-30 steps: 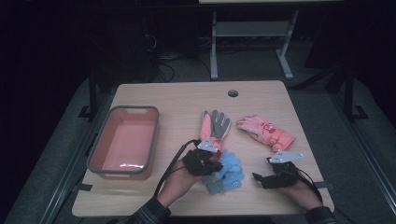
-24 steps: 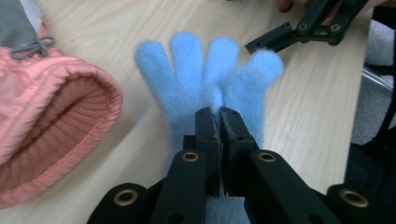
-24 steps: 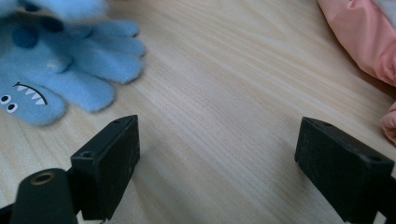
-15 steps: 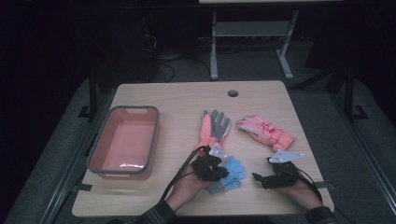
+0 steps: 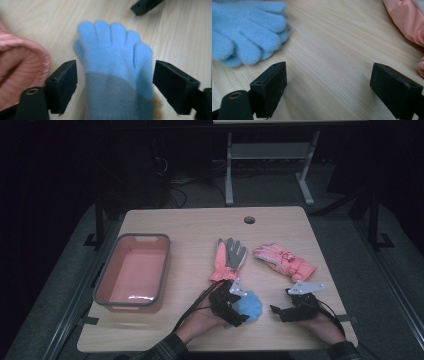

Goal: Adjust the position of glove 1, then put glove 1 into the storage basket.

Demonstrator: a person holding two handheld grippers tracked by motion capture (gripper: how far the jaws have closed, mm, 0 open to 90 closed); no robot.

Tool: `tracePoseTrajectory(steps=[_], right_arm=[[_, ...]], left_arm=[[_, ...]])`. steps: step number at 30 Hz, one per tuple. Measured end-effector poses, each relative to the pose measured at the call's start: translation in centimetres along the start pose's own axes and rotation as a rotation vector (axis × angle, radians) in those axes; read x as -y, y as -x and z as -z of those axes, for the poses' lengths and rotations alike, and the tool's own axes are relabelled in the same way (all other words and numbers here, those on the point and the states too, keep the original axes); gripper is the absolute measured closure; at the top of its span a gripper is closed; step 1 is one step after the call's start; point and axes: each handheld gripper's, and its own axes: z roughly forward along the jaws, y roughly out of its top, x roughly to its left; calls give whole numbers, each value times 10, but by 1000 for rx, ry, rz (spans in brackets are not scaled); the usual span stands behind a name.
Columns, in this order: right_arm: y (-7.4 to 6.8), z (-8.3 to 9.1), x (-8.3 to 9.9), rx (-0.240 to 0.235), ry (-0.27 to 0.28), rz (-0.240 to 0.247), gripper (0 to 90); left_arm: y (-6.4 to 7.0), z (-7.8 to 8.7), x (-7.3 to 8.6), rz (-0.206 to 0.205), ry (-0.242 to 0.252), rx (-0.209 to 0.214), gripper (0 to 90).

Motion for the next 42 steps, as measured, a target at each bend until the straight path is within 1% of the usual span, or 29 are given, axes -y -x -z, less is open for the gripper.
tracePoseTrajectory(steps=[2,4,5,7,9,11,13,16,18,19,26,29,32,33,34,35,38,39,41,42], right_arm=[[0,0,0,0,0,0,134],[0,0,0,0,-2,3,134],[0,0,0,0,-1,0,134],[0,0,0,-1,-1,1,134],[0,0,0,-1,0,3,134],[0,0,0,-1,1,3,135],[0,0,0,-1,-1,0,135],[0,0,0,-2,-1,1,135],[0,0,0,-2,-2,0,134],[0,0,0,-2,-2,0,135],[-1,0,0,0,-2,0,135],[-1,0,0,2,-1,-1,135],[-1,0,0,2,0,0,135],[-1,0,0,2,0,0,135],[-1,0,0,2,0,0,135],[-1,0,0,2,0,1,135],[0,0,0,1,1,3,135],[0,0,0,1,0,2,135],[0,0,0,1,0,2,135],[0,0,0,1,1,2,135]], left_arm=[[0,-5,1,-8,-16,8,181],[1,-7,1,-4,-18,7,180],[2,-12,2,-8,-34,8,180],[4,-14,3,-31,-53,-6,178],[6,-15,3,-42,-50,-22,177],[6,-15,3,-41,-49,-24,187],[6,-13,4,-44,-49,-23,216],[6,-11,5,-45,-43,-20,284],[6,-10,6,-35,-36,-26,330],[6,-9,6,-37,-40,-26,355],[4,-5,6,-54,-38,-4,630],[4,-5,6,-59,-42,0,704],[2,-4,6,-47,-39,14,734],[1,-4,7,-32,-34,26,737],[0,-4,7,-7,-20,41,740],[-4,-2,8,4,-19,63,743],[-5,-1,8,16,-5,74,746],[-6,2,9,27,7,83,748],[-7,7,8,27,10,89,748],[-8,9,8,34,22,95,748]])
